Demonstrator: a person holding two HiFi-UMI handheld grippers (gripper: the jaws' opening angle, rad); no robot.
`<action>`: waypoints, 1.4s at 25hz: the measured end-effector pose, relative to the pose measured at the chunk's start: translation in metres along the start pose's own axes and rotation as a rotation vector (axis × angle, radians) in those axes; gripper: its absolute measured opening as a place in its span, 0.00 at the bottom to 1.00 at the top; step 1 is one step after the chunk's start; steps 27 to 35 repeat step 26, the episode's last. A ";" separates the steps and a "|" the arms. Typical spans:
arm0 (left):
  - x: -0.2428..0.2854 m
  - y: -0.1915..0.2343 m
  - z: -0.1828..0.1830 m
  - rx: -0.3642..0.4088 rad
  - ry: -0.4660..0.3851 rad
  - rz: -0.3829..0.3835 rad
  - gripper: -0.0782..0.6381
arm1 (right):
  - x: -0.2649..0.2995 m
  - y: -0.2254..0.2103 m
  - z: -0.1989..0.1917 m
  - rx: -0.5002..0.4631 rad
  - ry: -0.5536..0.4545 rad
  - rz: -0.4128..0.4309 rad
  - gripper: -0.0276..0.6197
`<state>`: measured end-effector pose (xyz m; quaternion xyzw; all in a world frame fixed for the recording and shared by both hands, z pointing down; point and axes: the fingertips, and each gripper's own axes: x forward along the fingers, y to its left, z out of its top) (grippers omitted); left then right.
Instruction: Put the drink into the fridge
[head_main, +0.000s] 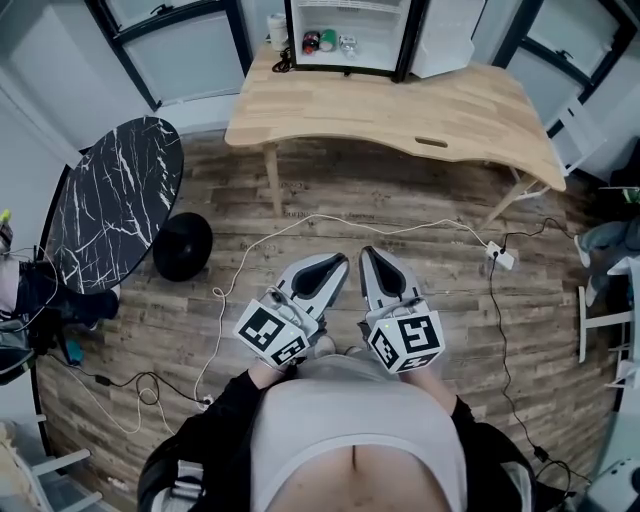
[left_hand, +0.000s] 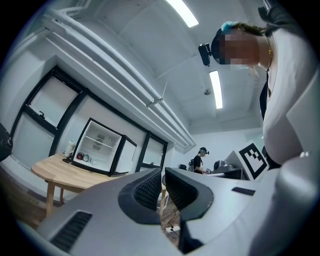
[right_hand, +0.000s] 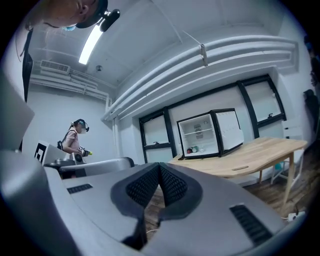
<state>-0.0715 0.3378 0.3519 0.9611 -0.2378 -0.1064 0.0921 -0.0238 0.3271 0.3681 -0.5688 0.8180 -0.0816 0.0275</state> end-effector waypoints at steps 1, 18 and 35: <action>0.000 -0.001 -0.001 -0.001 0.001 -0.003 0.15 | -0.001 -0.001 0.000 -0.002 0.000 -0.004 0.08; -0.005 0.007 0.001 0.005 0.000 -0.016 0.15 | 0.005 0.005 -0.007 0.031 0.001 -0.013 0.08; -0.009 0.008 0.001 0.003 -0.004 -0.014 0.15 | 0.006 0.009 -0.008 0.028 0.002 -0.009 0.08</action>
